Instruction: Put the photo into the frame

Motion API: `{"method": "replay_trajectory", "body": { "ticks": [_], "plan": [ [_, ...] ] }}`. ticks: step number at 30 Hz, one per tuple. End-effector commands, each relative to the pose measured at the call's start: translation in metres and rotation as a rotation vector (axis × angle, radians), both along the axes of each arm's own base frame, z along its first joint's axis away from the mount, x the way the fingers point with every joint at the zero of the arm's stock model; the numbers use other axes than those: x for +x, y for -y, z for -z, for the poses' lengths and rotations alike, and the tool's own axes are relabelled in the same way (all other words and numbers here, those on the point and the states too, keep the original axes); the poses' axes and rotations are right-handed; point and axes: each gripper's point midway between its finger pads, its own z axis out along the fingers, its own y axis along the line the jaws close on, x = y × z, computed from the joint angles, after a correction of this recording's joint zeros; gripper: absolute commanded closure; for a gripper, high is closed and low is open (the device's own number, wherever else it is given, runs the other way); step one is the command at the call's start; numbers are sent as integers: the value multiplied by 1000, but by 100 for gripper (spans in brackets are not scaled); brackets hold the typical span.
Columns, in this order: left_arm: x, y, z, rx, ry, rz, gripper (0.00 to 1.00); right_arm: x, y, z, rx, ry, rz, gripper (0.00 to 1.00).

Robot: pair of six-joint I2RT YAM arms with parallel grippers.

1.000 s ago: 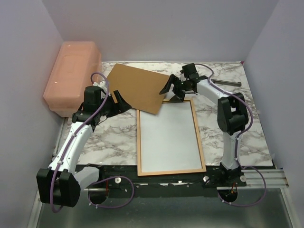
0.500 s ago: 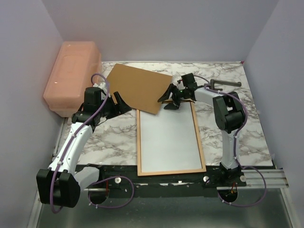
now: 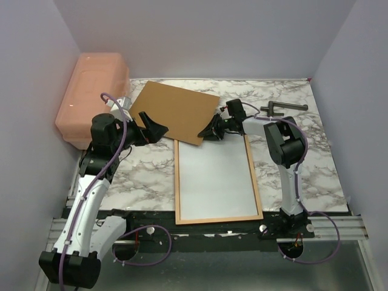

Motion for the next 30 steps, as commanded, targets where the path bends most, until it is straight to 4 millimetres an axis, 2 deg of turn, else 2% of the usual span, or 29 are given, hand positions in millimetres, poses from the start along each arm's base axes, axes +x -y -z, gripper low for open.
{"method": "replay_trajectory", "body": {
  "ticks": [1, 6, 9, 14, 21, 26, 30],
  "plan": [
    [-14, 7, -63, -45, 235, 67, 2, 1, -8, -6, 62, 8, -12, 84],
    [-25, 5, -86, -31, 375, 74, 2, -2, -7, -28, 74, 33, -25, 100],
    [-32, 3, -92, -6, 450, 80, 1, -5, -4, -50, 65, 47, -34, 100],
    [-45, 5, -99, 72, 538, 144, 2, -10, 0, -102, 43, 108, -42, 100],
    [-57, 11, -107, 197, 601, 271, 1, -30, 13, -167, 27, 172, -36, 100],
    [-64, 15, -110, 291, 642, 335, 1, -51, 25, -198, 8, 196, -15, 100],
    [-65, 22, -102, 401, 682, 362, 1, -66, 30, -221, 36, 204, 6, 100]
  ]
}}
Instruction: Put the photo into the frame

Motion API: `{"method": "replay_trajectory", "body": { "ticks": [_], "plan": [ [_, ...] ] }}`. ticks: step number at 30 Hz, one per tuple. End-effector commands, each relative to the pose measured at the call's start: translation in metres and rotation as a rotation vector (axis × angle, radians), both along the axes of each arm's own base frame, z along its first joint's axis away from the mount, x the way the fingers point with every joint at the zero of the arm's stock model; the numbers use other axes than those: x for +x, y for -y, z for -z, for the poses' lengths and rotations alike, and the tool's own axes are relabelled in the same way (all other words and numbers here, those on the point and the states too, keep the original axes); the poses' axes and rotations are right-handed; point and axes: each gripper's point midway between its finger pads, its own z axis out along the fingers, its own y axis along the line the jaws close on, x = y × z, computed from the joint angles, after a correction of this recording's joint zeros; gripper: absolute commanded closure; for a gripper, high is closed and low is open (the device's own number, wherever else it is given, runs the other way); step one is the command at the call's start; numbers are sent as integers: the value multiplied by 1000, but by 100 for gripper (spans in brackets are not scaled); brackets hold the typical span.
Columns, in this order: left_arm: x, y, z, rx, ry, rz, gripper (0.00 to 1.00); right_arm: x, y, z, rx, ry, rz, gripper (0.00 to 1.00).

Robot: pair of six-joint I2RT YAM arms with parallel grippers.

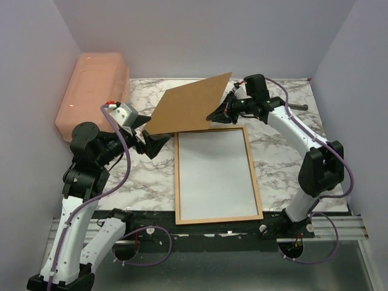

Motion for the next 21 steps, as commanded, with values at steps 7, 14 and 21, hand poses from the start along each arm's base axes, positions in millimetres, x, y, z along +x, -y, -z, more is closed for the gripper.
{"method": "replay_trajectory", "body": {
  "ticks": [7, 14, 21],
  "plan": [
    [4, 30, 38, 339, 156, 3, 5, -37, 12, -79, 94, 77, 39, 100],
    [32, 49, 67, 463, 246, -124, 8, -48, 16, -105, 139, 99, 64, 100],
    [66, 56, 91, 545, 244, -279, 18, -56, 18, -107, 155, 91, 65, 100]
  ]
}}
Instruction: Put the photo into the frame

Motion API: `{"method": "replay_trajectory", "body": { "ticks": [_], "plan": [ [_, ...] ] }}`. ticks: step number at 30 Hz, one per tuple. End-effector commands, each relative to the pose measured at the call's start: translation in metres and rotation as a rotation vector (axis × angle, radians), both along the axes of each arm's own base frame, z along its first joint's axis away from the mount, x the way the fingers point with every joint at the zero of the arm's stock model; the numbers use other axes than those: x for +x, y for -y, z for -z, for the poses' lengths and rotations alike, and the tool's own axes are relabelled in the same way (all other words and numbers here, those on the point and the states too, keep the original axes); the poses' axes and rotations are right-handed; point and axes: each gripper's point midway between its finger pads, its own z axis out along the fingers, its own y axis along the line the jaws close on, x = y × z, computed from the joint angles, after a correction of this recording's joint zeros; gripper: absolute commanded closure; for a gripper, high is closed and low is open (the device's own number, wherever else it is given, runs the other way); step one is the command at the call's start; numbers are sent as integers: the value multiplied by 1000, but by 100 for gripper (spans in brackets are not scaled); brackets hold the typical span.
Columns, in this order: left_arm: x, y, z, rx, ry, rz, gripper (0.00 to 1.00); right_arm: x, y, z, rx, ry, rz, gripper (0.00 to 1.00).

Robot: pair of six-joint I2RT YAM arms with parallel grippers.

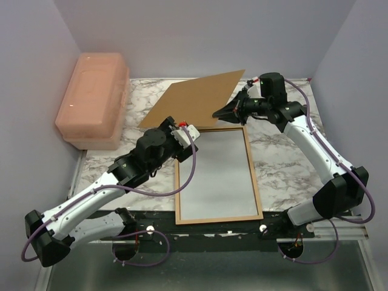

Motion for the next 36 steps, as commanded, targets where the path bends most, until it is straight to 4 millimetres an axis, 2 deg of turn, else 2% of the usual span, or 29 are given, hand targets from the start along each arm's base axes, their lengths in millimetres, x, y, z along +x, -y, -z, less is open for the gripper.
{"method": "replay_trajectory", "body": {
  "ticks": [1, 5, 10, 16, 19, 27, 29, 32, 36],
  "plan": [
    [37, -13, -10, 21, 121, -206, 20, -10, -1, -23, 59, 81, -23, 100],
    [52, -11, -6, 32, 152, -264, 23, -13, -1, -21, 64, 71, -31, 100],
    [60, 4, 9, 75, 146, -230, 24, -16, -2, -23, 83, 67, -37, 100],
    [68, 15, 23, 86, 135, -217, 29, -19, -3, -29, 108, 68, -46, 100],
    [70, 18, 27, 86, 129, -220, 41, -20, -3, -29, 113, 65, -52, 100],
    [74, 20, 34, 108, 101, -231, 87, -21, -4, -27, 134, 67, -58, 97],
    [73, 18, 32, 105, 103, -239, 99, -22, -5, -26, 143, 68, -64, 93],
    [72, 13, 25, 86, 113, -253, 100, -21, -5, -26, 149, 79, -63, 84],
    [68, 5, 5, 29, 139, -279, 100, -19, -4, -27, 140, 103, -51, 46]
  ]
}}
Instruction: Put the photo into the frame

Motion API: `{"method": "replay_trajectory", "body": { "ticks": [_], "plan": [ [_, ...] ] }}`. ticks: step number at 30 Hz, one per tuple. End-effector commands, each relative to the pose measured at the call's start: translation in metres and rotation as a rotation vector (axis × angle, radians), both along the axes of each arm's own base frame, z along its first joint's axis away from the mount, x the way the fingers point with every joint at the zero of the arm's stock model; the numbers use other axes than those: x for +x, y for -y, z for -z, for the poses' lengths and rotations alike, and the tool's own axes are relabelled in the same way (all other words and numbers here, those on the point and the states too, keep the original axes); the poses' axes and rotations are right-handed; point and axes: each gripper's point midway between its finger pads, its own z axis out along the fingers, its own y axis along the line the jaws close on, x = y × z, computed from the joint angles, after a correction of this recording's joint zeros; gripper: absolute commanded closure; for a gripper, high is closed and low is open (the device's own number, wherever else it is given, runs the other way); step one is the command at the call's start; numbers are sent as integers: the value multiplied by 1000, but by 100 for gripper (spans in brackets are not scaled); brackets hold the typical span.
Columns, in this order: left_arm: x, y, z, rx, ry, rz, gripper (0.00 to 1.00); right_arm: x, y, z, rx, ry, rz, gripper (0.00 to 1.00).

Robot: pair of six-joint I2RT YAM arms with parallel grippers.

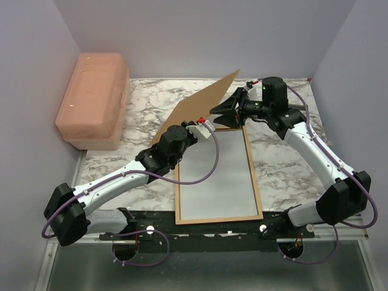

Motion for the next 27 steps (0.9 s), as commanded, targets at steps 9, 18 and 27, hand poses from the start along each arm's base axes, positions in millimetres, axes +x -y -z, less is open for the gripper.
{"method": "replay_trajectory", "body": {
  "ticks": [9, 18, 27],
  "plan": [
    [-18, -50, -104, -360, 150, -163, 100, -6, 10, -26, -41, 198, 21, 0],
    [-58, -93, -180, -615, 191, -181, 100, -3, 14, -24, -107, 308, 0, 0],
    [-97, -106, -206, -856, 57, -112, 100, -2, 31, -22, -174, 463, -55, 0]
  ]
}}
